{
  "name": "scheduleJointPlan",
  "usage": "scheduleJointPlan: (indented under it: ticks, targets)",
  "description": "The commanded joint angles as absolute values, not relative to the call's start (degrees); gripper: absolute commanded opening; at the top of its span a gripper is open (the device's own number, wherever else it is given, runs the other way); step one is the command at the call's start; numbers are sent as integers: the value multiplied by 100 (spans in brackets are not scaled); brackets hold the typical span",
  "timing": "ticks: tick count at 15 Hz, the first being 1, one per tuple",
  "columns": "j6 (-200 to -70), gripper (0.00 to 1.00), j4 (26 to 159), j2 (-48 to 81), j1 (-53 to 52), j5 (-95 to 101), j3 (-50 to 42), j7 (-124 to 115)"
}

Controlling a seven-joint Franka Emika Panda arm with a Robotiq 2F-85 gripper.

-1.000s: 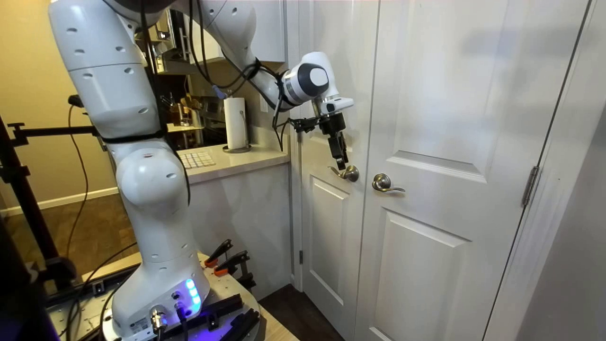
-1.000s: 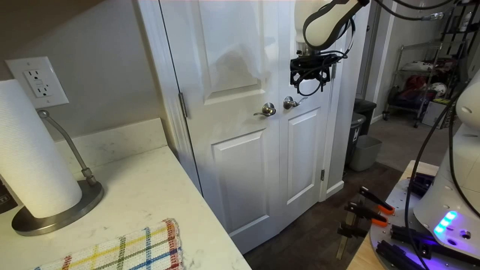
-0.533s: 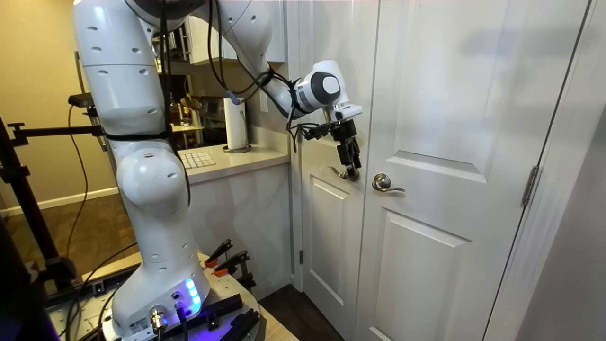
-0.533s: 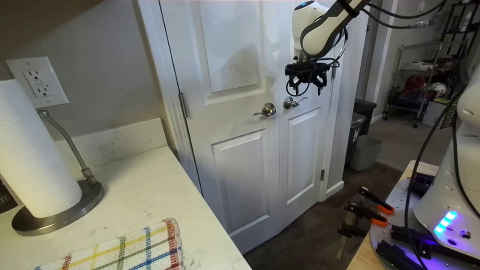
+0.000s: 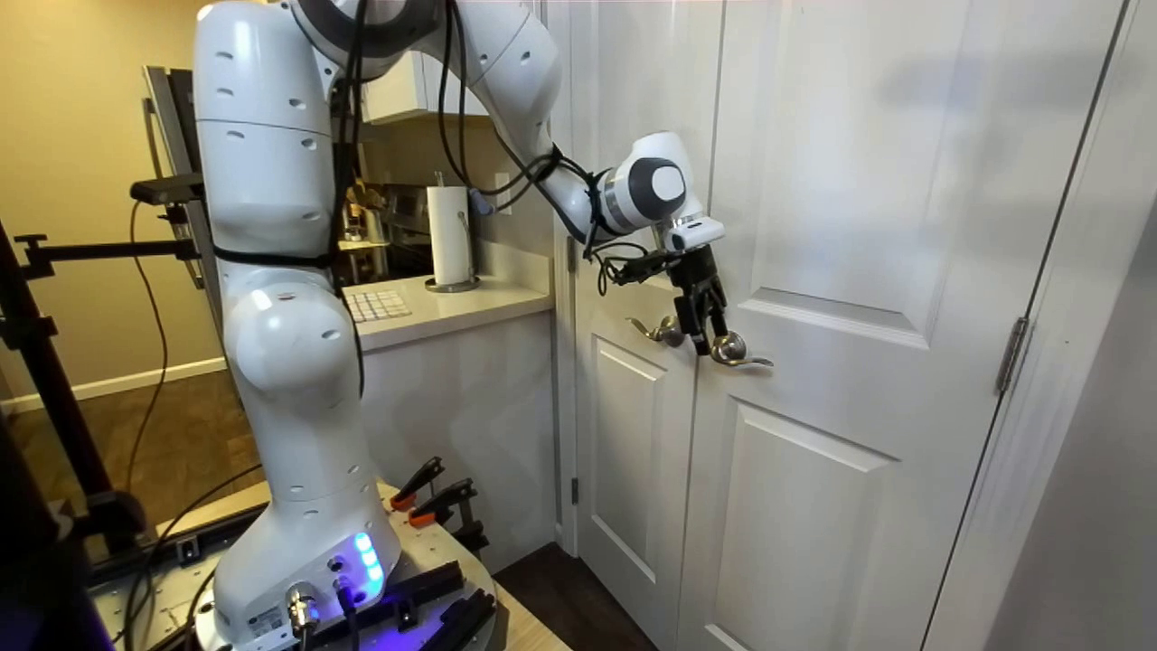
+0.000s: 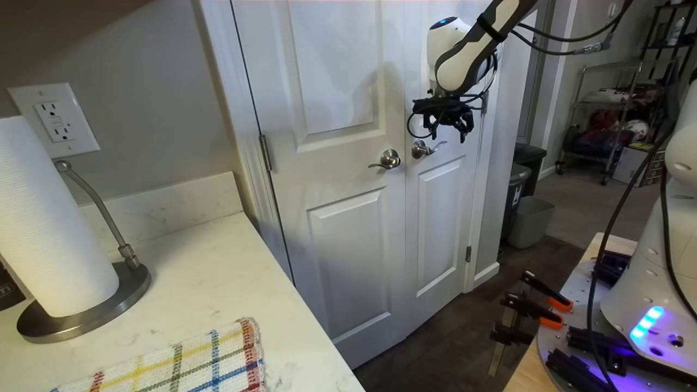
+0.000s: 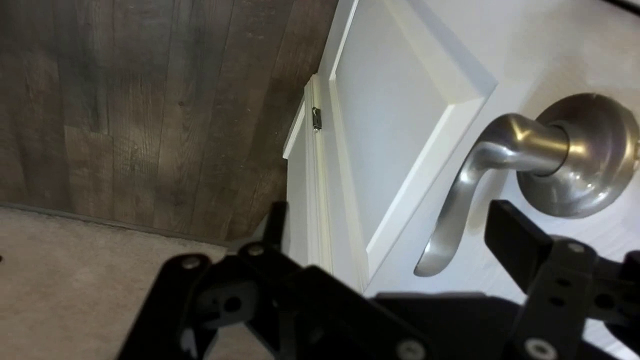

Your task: Open the right door

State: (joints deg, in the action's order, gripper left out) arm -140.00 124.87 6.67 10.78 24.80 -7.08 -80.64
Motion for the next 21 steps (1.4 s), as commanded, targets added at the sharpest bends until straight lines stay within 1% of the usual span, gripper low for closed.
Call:
scheduleJointPlan:
  ticks: [1, 7, 14, 21]
  targets:
    - [-14212, 100, 12271, 916, 940, 2320, -976, -8346]
    - [-14361, 100, 12107, 1156, 841, 2213, -1174, -8572]
    - [-14468, 100, 11603, 1774, 709, 2124, -1362, -8710]
    - [-14442, 100, 11732, 1939, 702, 1963, -1558, -8654]
